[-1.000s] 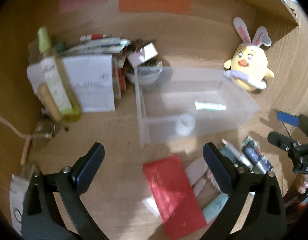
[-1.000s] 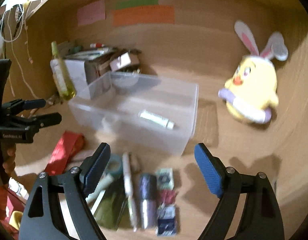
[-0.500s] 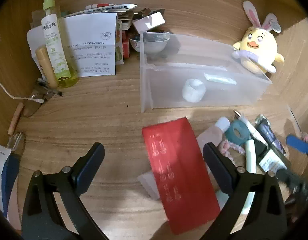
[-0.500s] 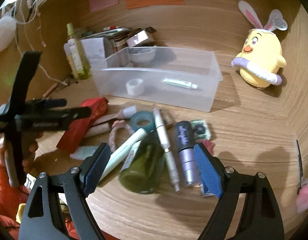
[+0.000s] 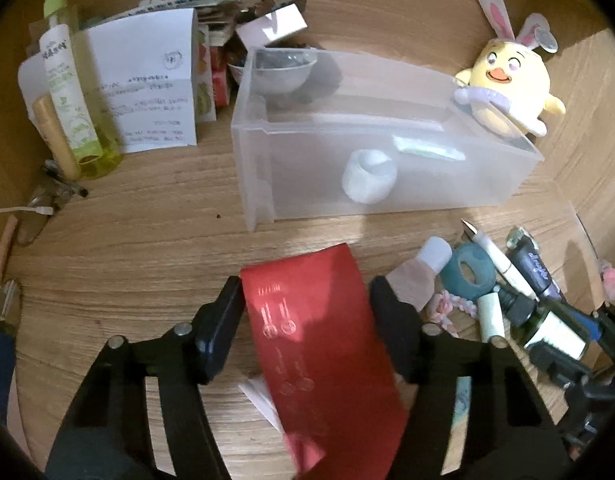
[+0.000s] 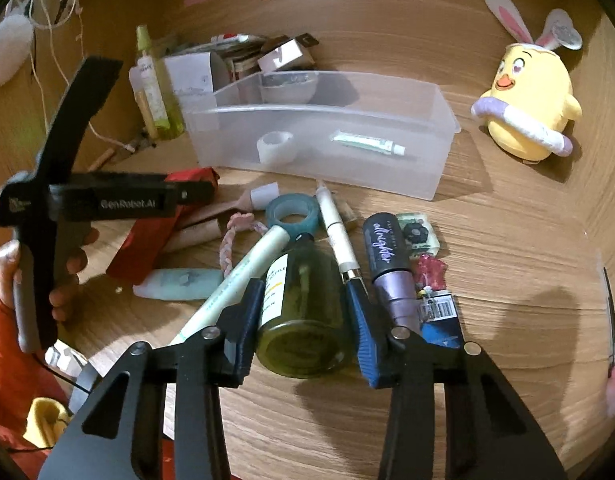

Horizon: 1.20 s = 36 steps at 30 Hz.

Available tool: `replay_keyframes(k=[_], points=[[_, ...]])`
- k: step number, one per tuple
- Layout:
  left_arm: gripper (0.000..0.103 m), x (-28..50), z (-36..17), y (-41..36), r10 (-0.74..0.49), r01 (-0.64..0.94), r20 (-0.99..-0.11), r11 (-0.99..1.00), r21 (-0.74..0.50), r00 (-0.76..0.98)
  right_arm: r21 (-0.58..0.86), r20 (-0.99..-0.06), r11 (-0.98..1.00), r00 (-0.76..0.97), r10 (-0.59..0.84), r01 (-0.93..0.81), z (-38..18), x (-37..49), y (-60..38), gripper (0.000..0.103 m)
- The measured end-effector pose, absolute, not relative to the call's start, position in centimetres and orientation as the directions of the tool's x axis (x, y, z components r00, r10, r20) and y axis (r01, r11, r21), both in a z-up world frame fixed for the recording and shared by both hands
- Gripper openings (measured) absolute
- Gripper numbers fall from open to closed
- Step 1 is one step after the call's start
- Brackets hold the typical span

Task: Organize objects
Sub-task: 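Grasp the red packet with the left tool while the right grasps the green glass bottle, then carry the red packet and green bottle into the bin and open both tools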

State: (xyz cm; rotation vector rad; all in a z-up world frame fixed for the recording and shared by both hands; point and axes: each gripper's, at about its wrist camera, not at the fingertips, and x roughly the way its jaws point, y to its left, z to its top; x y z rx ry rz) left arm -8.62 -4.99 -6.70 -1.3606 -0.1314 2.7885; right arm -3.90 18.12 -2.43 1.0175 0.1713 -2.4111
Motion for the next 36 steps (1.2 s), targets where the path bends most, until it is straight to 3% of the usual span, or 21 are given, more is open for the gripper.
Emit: replay_keyframes(k=[2, 23, 36], points=[[0.054, -8.5, -6.6, -5.0, 0.071, 0.002, -0.780, -0.996, -0.092, -0.622, 0.079, -0.687, -0.862, -0.599, -0.411, 0.500, -2.0, -3.7, 18.4, 0.038], [0.054, -6.5, 1.4, -6.3, 0.071, -0.002, -0.610, -0.994, -0.113, -0.789, 0.036, -0.525, -0.874, -0.735, -0.429, 0.484, 5.3, -8.6, 18.5, 0.038], [0.054, -12.9, 4.6, -5.2, 0.074, -0.025, -0.602, -0.996, -0.089, -0.795, 0.035, -0.554, -0.870, -0.715, -0.426, 0.491, 6.7, -16.2, 16.4, 0.038]])
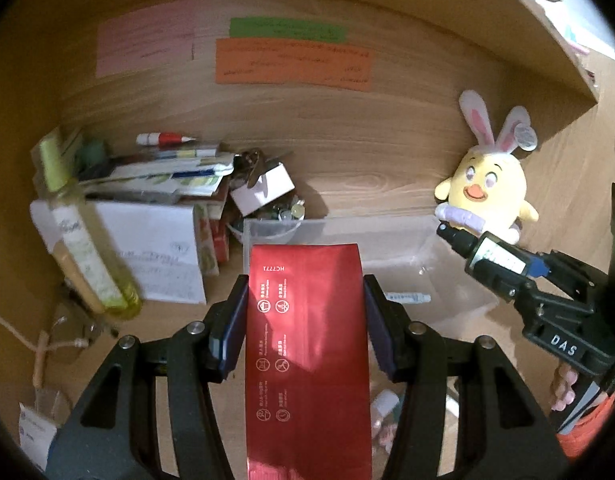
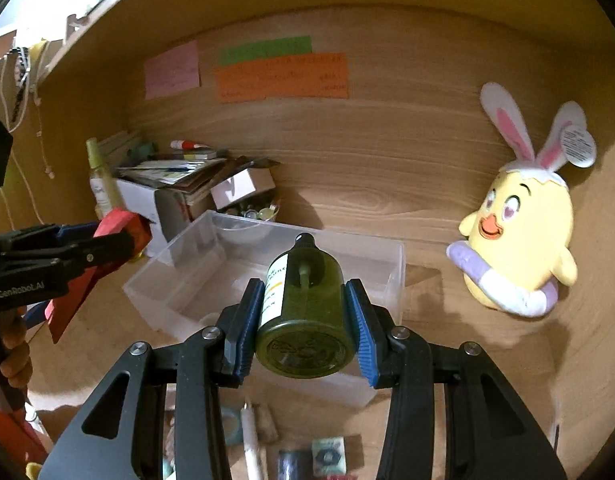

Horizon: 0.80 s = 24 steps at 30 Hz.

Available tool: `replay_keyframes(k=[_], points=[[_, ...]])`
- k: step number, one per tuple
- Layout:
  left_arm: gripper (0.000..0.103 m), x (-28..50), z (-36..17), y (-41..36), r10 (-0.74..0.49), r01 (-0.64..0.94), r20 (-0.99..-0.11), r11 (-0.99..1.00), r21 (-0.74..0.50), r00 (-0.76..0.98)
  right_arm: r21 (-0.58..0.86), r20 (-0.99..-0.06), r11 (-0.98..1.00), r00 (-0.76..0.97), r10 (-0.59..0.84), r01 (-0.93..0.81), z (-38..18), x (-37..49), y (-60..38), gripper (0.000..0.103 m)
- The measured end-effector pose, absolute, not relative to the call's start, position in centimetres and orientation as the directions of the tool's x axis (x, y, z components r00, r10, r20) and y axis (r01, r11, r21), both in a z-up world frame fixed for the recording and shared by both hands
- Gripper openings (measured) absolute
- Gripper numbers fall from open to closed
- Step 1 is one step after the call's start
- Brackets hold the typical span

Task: Organize objects
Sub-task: 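Carry the red packet and green bottle into the bin and open both tools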

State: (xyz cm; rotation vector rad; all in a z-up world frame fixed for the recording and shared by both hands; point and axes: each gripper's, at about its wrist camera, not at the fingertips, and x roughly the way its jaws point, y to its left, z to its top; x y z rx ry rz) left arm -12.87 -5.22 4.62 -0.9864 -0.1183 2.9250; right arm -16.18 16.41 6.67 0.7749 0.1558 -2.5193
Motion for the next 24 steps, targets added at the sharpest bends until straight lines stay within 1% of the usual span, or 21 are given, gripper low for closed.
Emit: replay_keyframes(k=[6, 15, 24], points=[[0.054, -17.0, 3.7, -4.8, 0.083, -0.032, -0.656, -0.996, -0.089, -0.750, 0.050, -0.618, -0.856, -0.657, -0.432, 0.515, 5.3, -19.4, 15.1, 0.038], [0.054, -21.6, 1.1, -3.9, 0.096, -0.039, -0.730, -0.995, -0.095, -0.677, 0.027, -0.698, -0.844, -0.594, -0.399, 0.536, 2.3, -22.3, 12.9, 0.038], [0.054, -23.5, -0.9, -2.8, 0.104, -0.073, -0.779, -0.995, -0.075, -0.618, -0.004, -0.740, -0.827, -0.558, -0.376, 0.562, 0.8, -23.1, 11.4, 0.038]])
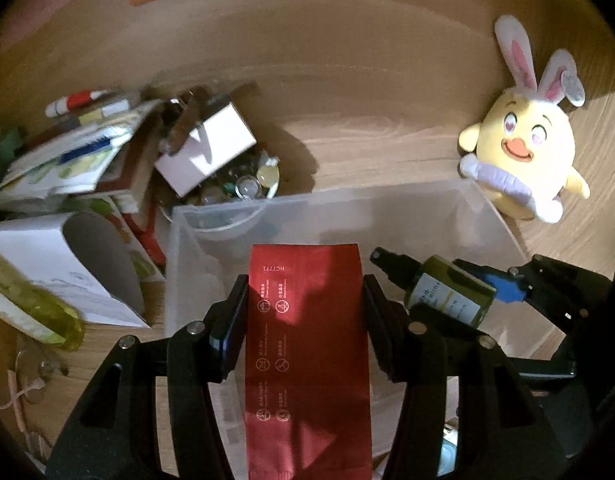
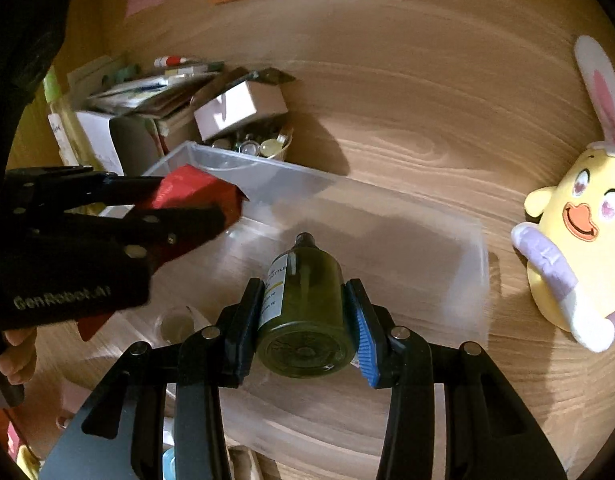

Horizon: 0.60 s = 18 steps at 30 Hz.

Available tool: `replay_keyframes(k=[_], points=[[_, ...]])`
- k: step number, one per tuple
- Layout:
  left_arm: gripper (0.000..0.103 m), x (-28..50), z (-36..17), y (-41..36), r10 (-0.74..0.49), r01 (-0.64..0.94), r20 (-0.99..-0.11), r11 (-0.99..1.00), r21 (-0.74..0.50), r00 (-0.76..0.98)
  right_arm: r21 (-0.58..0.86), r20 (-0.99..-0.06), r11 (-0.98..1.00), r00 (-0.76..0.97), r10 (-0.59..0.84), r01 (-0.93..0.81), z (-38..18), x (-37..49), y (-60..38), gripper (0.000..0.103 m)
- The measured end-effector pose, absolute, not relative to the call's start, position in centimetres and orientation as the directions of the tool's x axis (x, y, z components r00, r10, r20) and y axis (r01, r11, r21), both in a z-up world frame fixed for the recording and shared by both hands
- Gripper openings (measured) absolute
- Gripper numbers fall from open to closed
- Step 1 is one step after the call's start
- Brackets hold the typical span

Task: Organize objects
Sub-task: 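Carry the red packet and green bottle into the bin and open both tools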

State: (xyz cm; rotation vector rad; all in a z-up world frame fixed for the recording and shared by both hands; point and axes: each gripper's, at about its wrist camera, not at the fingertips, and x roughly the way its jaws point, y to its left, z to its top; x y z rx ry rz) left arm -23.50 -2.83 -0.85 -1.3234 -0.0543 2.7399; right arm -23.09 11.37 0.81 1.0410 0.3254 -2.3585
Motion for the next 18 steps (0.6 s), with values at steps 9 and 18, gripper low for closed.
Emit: replay_keyframes(k=[9, 18], points=[[0.060, -23.1, -0.6, -3.0, 0.119, -0.085, -0.782, -0.993, -0.085, -0.612, -0.016, -0.768, -0.835, -0.542, -0.342, 0.550, 0.1, -23.6, 10.9, 0.038], [0.078, -19.4, 1.6, -4.4, 0.116, -0.072, -0.728, -0.993, -0.092, -0.676, -0.096, -0.740, -0.842, -0.604, -0.295, 0.530, 1.5, -22.0, 11.4, 0.066]])
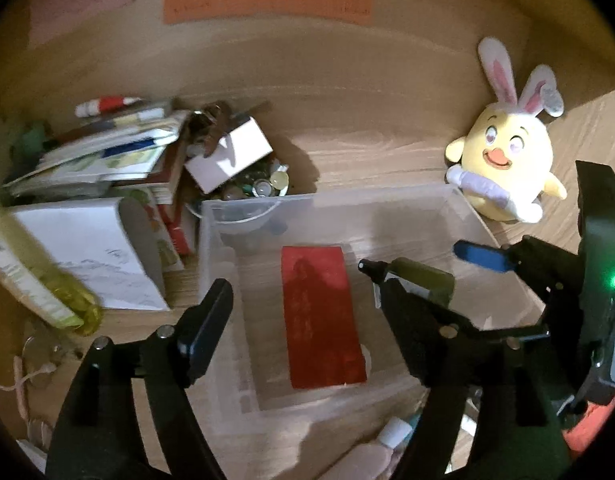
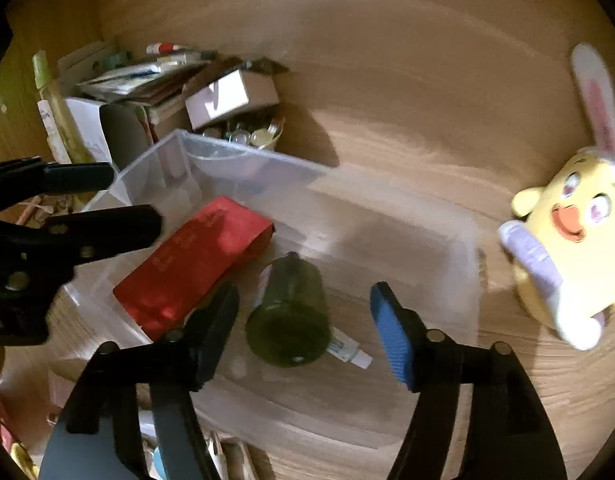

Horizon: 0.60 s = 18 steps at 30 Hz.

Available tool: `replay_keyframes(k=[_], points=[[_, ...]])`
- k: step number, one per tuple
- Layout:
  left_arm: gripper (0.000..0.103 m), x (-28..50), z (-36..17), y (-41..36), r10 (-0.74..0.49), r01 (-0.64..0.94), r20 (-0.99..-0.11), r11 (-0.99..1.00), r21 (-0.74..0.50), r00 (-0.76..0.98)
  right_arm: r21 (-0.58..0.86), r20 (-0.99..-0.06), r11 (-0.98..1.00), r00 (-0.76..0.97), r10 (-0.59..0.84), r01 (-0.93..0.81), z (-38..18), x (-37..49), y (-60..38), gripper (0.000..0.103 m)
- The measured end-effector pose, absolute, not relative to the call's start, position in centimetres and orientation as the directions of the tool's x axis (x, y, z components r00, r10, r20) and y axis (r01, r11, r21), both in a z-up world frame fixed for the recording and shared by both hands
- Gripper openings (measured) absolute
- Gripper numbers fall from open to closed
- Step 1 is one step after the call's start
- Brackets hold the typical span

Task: Organize objects
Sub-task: 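Carry the red packet and green bottle into the bin and open both tools, then withdraw both tools and move them toward the pink tube and blue box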

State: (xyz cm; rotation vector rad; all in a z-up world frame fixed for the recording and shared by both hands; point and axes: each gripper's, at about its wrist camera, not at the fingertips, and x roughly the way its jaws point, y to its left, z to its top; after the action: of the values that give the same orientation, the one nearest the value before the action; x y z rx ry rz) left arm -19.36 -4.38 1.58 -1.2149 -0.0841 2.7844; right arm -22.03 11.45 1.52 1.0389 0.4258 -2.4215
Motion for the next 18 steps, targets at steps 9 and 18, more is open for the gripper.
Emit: replay_keyframes(k=[9, 18], points=[[0.097, -13.7, 3.6, -4.8, 0.064, -0.052, -0.646, -0.998, -0.038, -0.761, -0.152, -0.653, -0.857, -0.701, -0.287, 0.492, 4.6, -18.0, 13.9, 0.079], [0.099, -10.0, 1.5, -5.2, 0.098, -0.079, -0.671, -0.995, -0.058, -0.735, -0.131, -0.603, -0.896, -0.751, -0.268, 0.425, 5.8, -13.9, 19.2, 0.083]])
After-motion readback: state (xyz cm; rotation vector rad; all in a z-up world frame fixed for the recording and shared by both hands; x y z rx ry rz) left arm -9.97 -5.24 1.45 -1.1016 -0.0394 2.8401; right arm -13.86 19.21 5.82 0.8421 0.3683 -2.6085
